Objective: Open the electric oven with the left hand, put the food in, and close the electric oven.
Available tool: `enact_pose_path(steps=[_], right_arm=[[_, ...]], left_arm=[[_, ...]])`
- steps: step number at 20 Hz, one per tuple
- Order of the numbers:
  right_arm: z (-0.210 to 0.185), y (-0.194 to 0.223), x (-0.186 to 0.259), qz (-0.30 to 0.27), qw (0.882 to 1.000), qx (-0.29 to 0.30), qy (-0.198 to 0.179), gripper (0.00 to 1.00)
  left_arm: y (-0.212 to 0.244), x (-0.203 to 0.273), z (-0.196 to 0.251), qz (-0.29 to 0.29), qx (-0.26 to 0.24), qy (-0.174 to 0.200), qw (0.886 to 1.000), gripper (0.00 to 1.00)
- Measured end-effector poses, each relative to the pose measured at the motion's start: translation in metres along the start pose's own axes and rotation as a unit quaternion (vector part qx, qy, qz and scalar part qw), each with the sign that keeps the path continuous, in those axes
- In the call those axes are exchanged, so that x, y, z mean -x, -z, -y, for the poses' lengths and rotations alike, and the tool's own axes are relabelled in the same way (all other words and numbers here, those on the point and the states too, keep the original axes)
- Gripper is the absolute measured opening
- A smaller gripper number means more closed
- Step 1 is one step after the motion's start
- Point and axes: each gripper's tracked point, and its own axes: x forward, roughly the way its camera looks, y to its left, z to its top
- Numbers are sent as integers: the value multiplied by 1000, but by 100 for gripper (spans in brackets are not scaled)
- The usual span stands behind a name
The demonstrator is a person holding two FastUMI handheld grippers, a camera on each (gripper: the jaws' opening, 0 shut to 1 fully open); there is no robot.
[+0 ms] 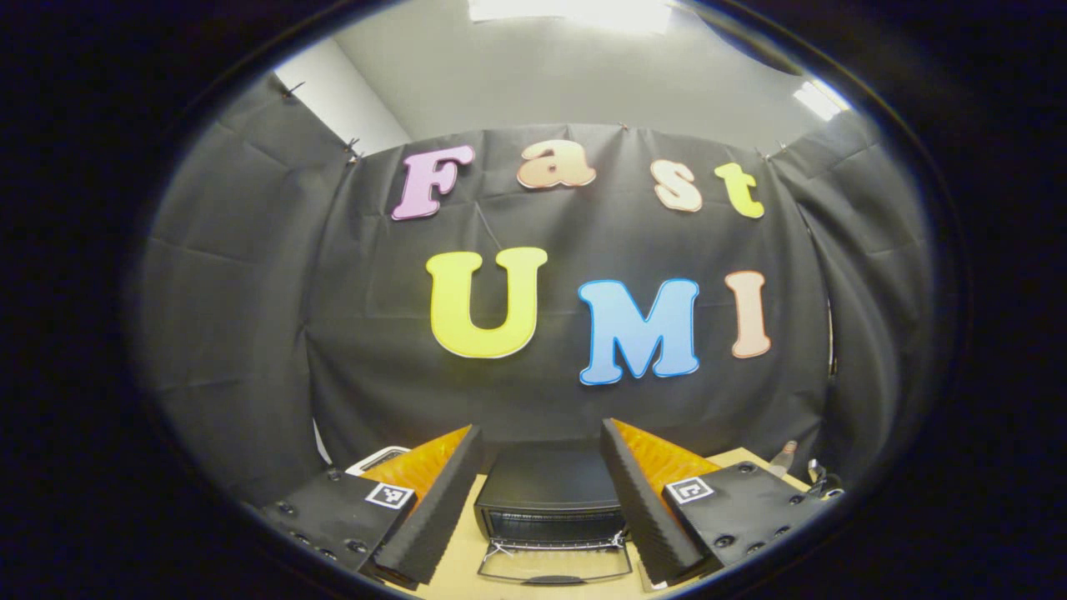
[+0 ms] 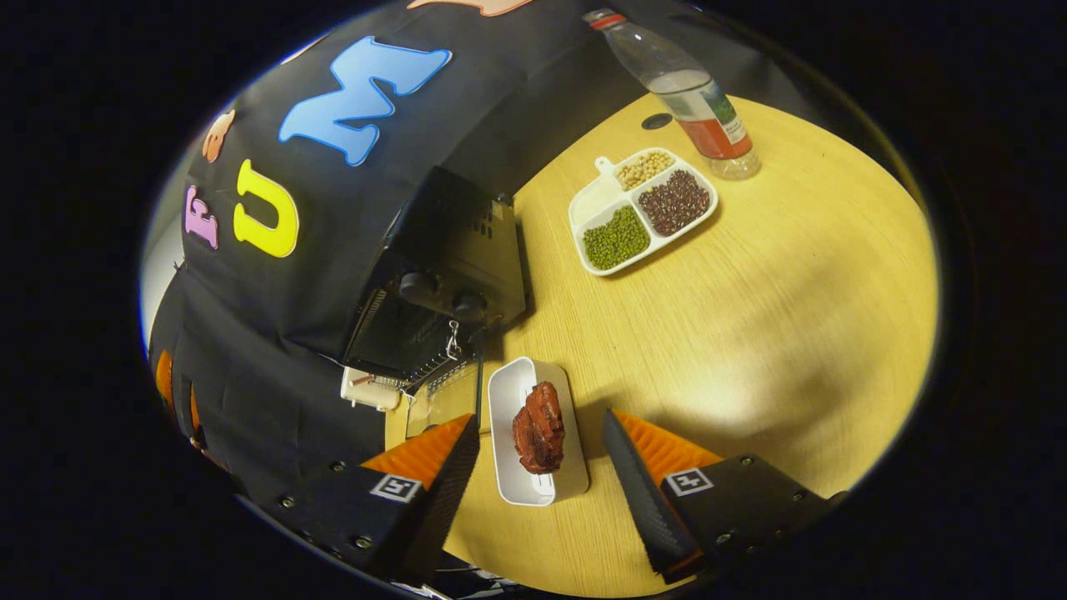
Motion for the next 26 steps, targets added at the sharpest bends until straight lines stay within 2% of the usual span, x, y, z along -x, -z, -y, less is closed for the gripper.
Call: enact_pose_path(steps=[1,3,4,5,6,7,8,9,10,11,12,15,22,25,26], right_arm=[[4,2,1,-6,1000,-1,2,86],[5,8,-6,-16,1000,-8,-4,86],[4,10,-8,-19,1000,-13,-10,69],[3,11,-9,-23,999,-16,-19,69],[3,11,-14,-20,999,-23,-19,58],[6,4,-4,-11,999,-29,-13,40],[0,8,-14,-14,999,-39,-29,22],[-6,10,-9,-18,998,-53,-39,22],[-7,11,-10,-20,998,-50,-45,13],[-7,7,-8,-15,998,-49,-42,13],[-9,9,-11,-15,998,-50,-38,6],[-22,3,-1,-7,997,-57,-44,5],[-95,-19,43,42,990,-48,-125,6],[-128,-21,51,53,987,-31,-149,5],[-139,-20,51,56,986,-27,-155,6]], left_arm=[[4,1,-3,-5,-1,-5,1000,99],[10,4,-7,-14,0,-13,1000,99],[11,9,-9,-16,-2,-18,1000,99],[11,13,-13,-18,-3,-23,1000,99],[14,14,-17,-20,-4,-28,999,99],[16,18,-19,-23,-5,-32,999,99],[20,21,-22,-26,-4,-37,999,99],[20,23,-25,-27,-3,-42,999,99],[20,25,-28,-28,-1,-44,999,99],[20,26,-30,-29,0,-45,999,99],[19,29,-32,-28,0,-48,998,99],[11,34,-34,-21,0,-46,999,99],[-3,24,-21,2,7,4,1000,99],[-6,25,-23,10,10,21,1000,99],[-4,25,-25,7,11,26,1000,94]])
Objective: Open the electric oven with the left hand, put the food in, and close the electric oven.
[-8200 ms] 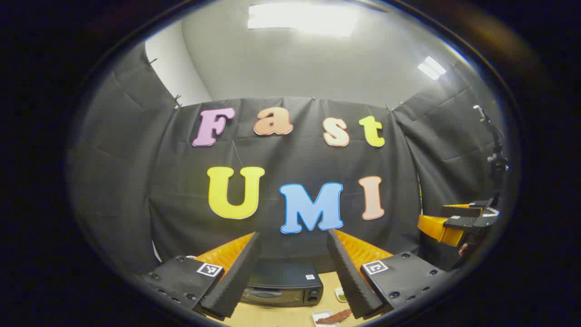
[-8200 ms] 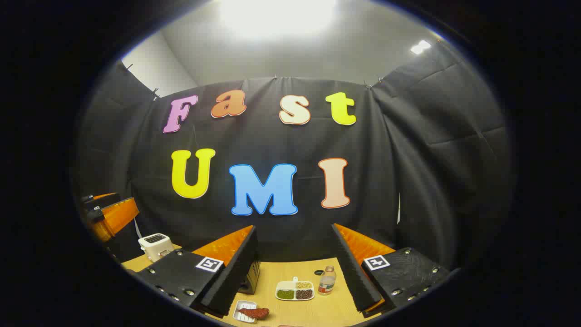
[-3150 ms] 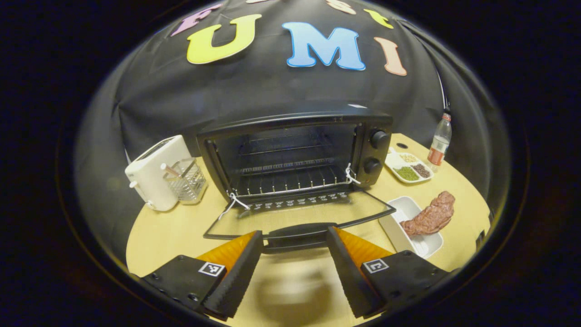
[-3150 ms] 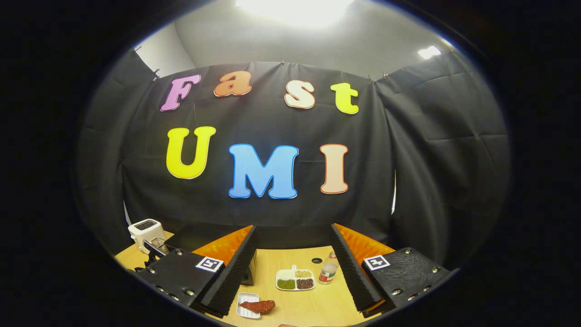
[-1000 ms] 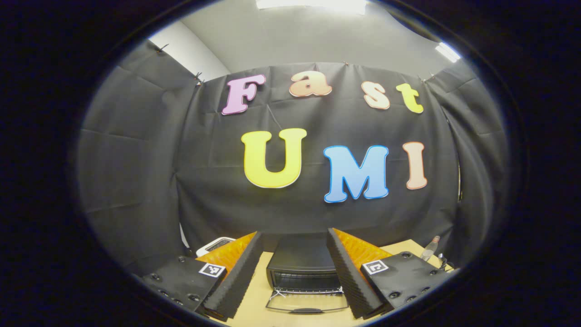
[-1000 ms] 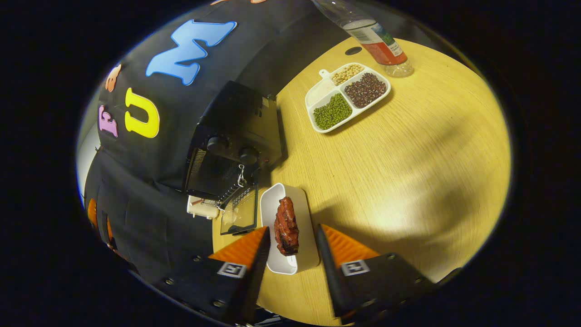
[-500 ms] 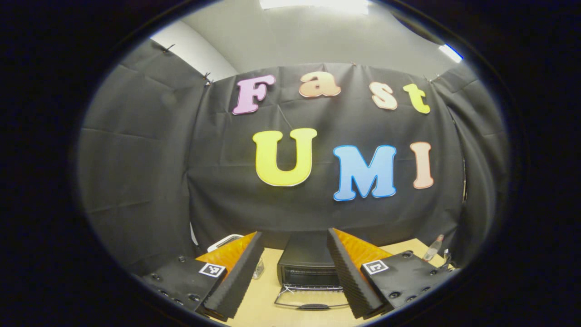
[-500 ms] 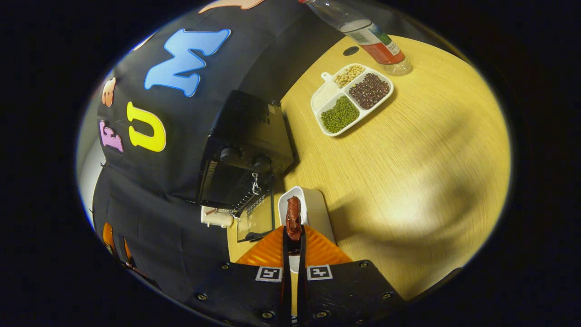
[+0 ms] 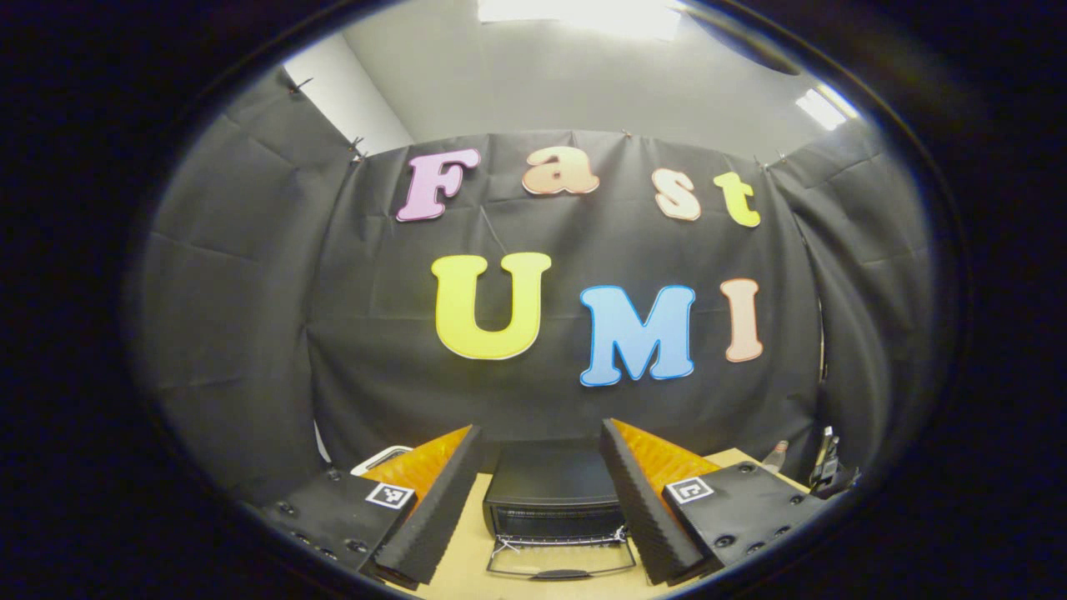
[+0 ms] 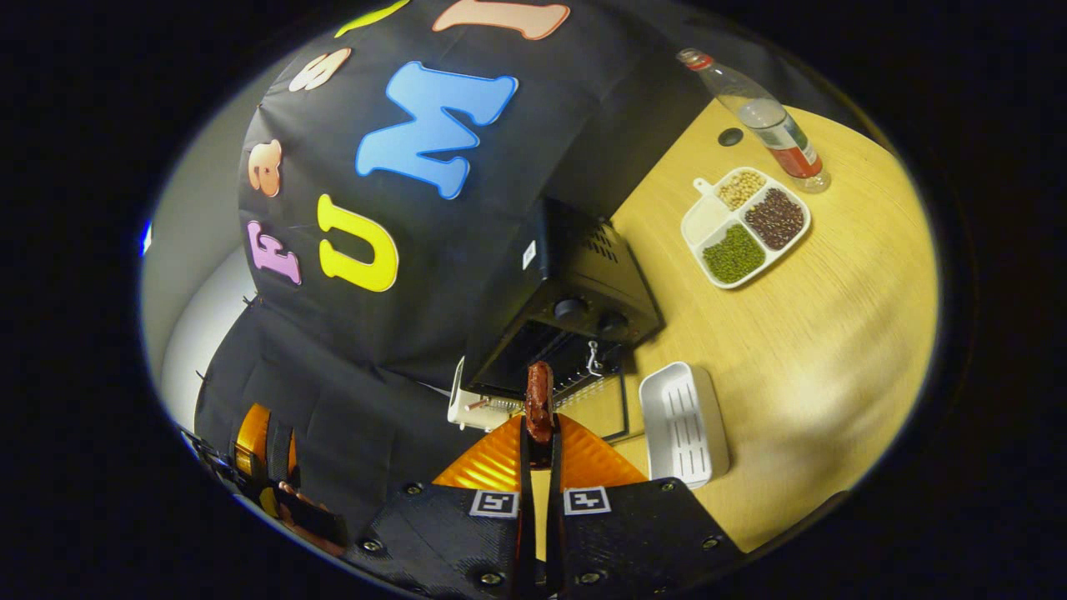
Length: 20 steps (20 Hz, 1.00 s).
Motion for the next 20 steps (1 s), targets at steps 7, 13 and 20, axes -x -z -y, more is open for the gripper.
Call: enact_pose_path(steps=[7,13,20], right_arm=[[-34,9,-65,11,1000,-5,-3,5],[-31,17,-140,26,999,-39,14,5],[-12,20,-222,57,992,-93,56,6]], left_arm=[[-22,8,-31,16,11,9,1000,99],[-32,17,-60,15,10,0,1000,99],[-12,26,-89,-14,20,-22,999,99]])
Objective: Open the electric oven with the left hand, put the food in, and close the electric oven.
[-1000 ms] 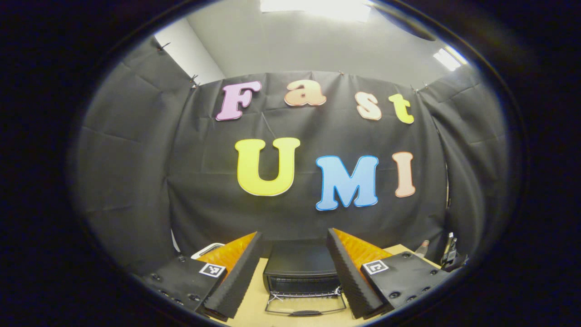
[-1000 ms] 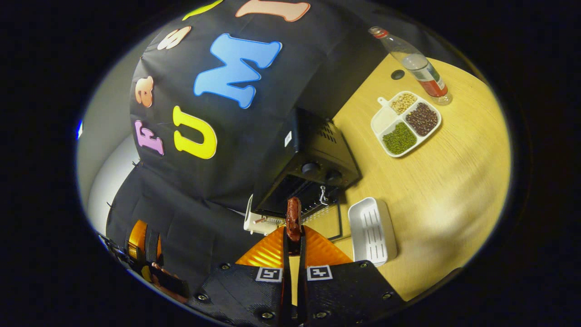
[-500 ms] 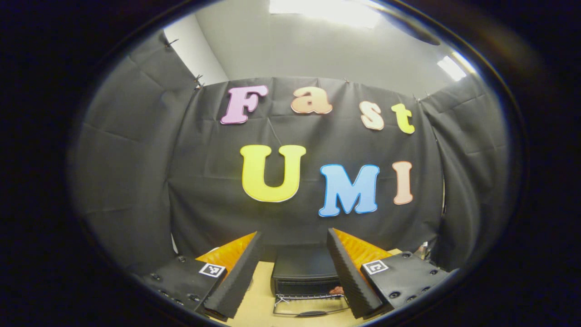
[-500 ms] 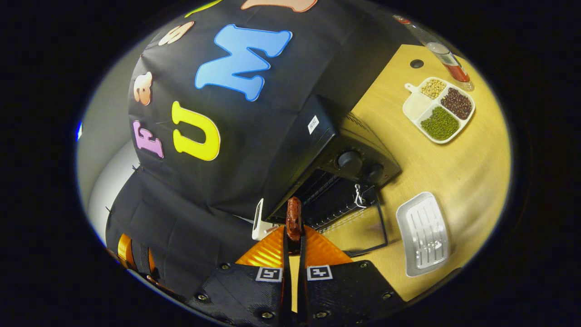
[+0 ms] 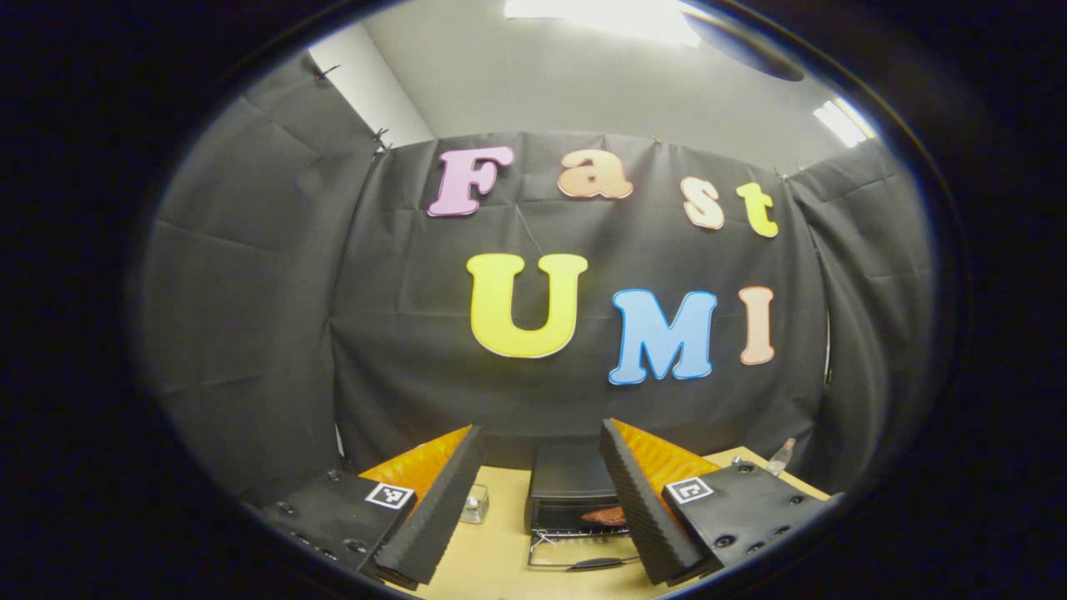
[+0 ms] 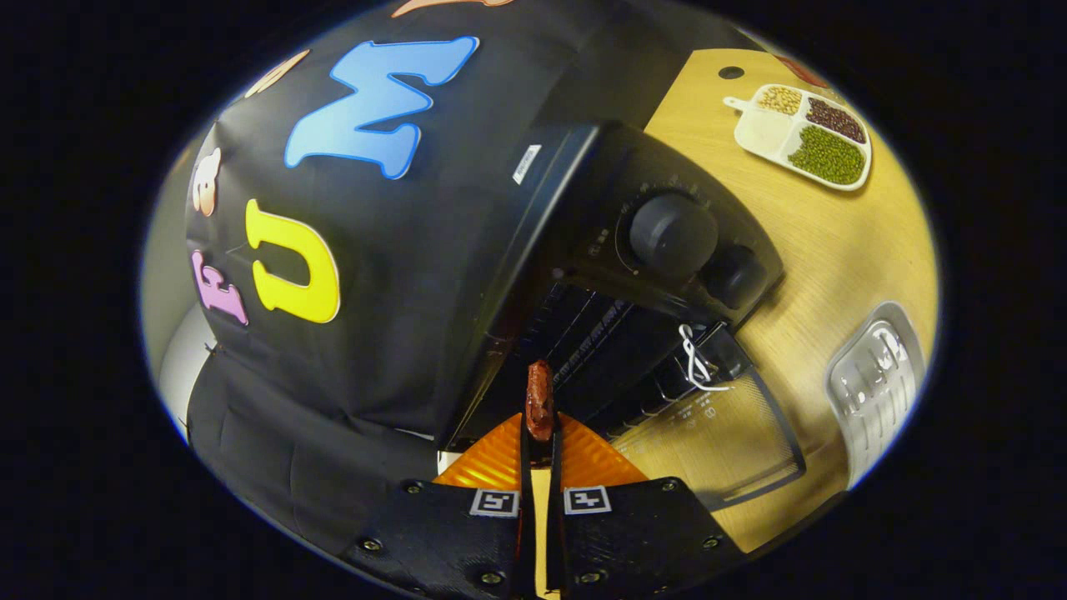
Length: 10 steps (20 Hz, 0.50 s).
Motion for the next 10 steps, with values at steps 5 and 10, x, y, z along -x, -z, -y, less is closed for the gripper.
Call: enact_pose_path(steps=[5,10], right_arm=[[10,-10,-38,40,998,-41,21,5],[22,-16,-51,59,995,-33,70,12]], left_arm=[[7,-11,-27,-12,1,-16,1000,99],[20,-25,-34,-27,19,-19,999,99]])
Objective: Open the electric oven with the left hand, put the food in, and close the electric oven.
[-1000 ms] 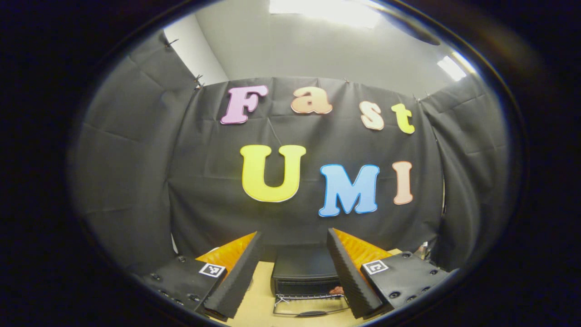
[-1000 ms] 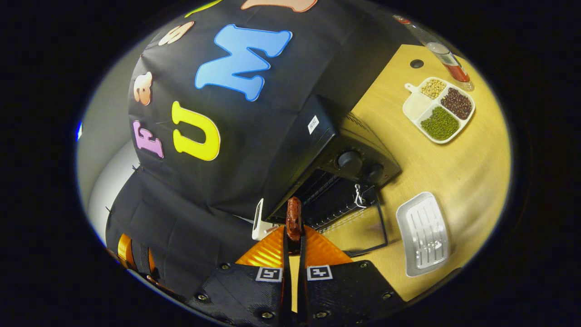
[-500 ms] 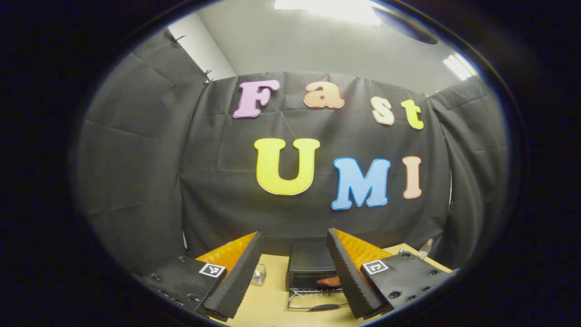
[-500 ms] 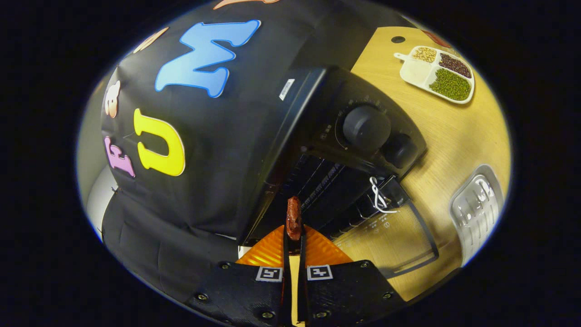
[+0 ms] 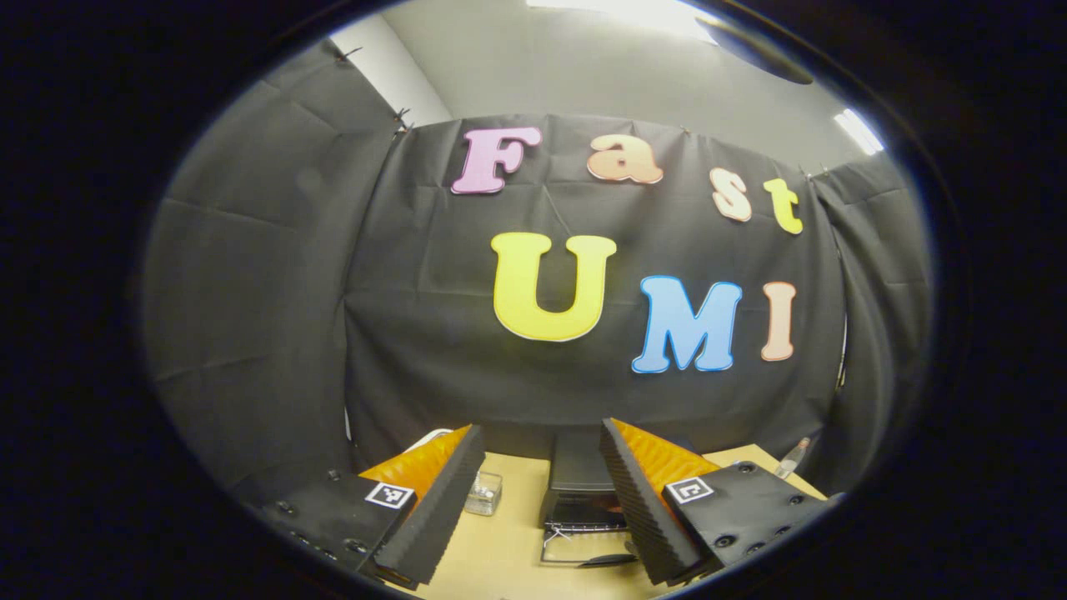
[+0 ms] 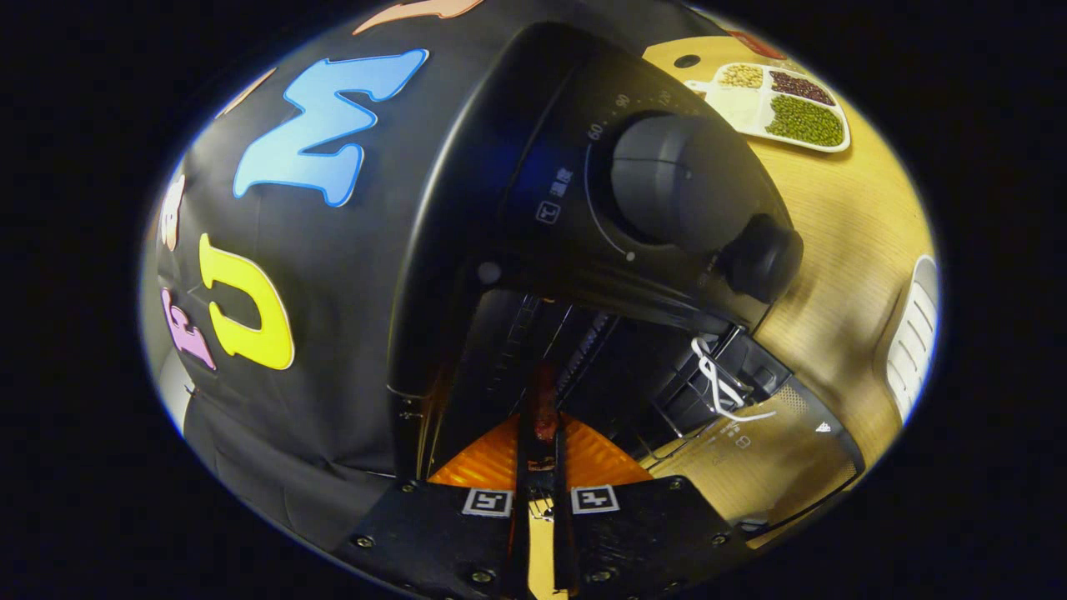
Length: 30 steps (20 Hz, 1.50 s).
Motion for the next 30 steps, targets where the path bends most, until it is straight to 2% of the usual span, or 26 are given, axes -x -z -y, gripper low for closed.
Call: enact_pose_path(steps=[1,2,4,7,9,10,11,12,14,15,16,17,18,19,20,22,23,24,25,26,27,28,29,30], right_arm=[[6,-2,1,2,1000,7,16,15],[12,-1,-1,1,999,11,33,18],[19,-2,0,-1,998,24,58,22],[19,1,3,-22,994,82,74,27],[21,-4,12,-21,988,126,91,32],[22,-8,19,-17,984,146,97,33],[21,-13,22,-14,981,165,100,33],[23,-17,29,-13,977,186,107,36],[18,-25,44,-8,965,235,113,37],[12,-29,54,-3,957,267,111,37],[7,-31,63,3,949,297,105,41],[2,-37,77,11,939,327,102,50],[-4,-43,94,21,930,354,97,56],[-13,-49,109,35,921,378,89,56],[-23,-55,126,52,911,401,80,57],[-47,-67,160,94,894,435,52,65],[-62,-77,180,121,881,455,40,65],[-75,-90,202,150,869,470,31,65],[-92,-100,225,177,859,480,19,65],[-107,-104,249,202,848,491,3,70],[-121,-115,270,228,836,499,-4,71],[-131,-125,288,253,827,502,-7,88],[-144,-133,310,276,821,500,-12,98],[-154,-136,327,294,816,497,-21,91]], left_arm=[[-2,-2,1,1,0,2,1000,94],[-2,-5,2,3,-3,3,1000,99],[-2,-8,3,4,-7,4,1000,99],[2,-13,9,-1,-3,7,1000,94],[5,-15,13,-3,2,10,1000,94],[5,-16,16,-3,2,12,1000,99],[4,-18,19,-2,2,14,1000,94],[5,-18,22,-2,2,17,1000,99],[8,-21,29,-2,1,23,1000,99],[10,-22,32,-2,-3,25,1000,94],[11,-23,34,-2,-8,26,1000,94],[13,-24,38,-3,-11,29,1000,99],[14,-26,43,-3,-13,32,999,94],[16,-28,47,-2,-13,36,999,94],[18,-29,52,-3,-13,41,999,99],[20,-32,61,-2,-17,48,999,99],[20,-34,67,-1,-18,53,998,99],[21,-35,72,-1,-20,57,998,99],[20,-36,78,0,-20,62,998,94],[19,-38,85,4,-21,66,998,95],[17,-39,92,8,-22,70,997,96],[16,-40,98,11,-21,75,997,97],[14,-41,104,15,-22,78,997,98],[15,-41,110,16,-25,81,996,99]])
